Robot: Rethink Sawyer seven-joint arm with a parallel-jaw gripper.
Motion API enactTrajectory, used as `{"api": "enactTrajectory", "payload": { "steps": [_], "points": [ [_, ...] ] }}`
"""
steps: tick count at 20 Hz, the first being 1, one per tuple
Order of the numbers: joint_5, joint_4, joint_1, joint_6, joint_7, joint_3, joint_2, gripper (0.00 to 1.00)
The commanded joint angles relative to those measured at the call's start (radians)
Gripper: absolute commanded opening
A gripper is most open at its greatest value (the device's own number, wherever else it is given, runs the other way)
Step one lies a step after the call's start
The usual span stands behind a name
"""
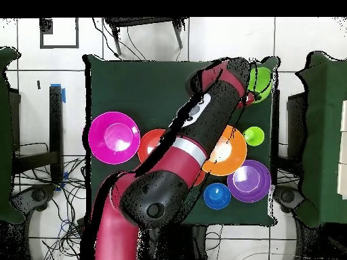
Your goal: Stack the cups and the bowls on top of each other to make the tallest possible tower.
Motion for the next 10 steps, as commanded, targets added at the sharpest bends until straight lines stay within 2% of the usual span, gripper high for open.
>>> {"api": "enactTrajectory", "payload": {
  "steps": [1, 6, 10],
  "points": [
    [0.084, -0.073, 0.026, 0.133, 0.267, 0.008, -0.003, 0.00],
    [0.129, -0.126, 0.013, 0.186, 0.290, -0.035, 0.020, 0.00],
    [0.157, -0.162, 0.003, 0.192, 0.303, -0.057, 0.043, 0.00]
  ]
}}
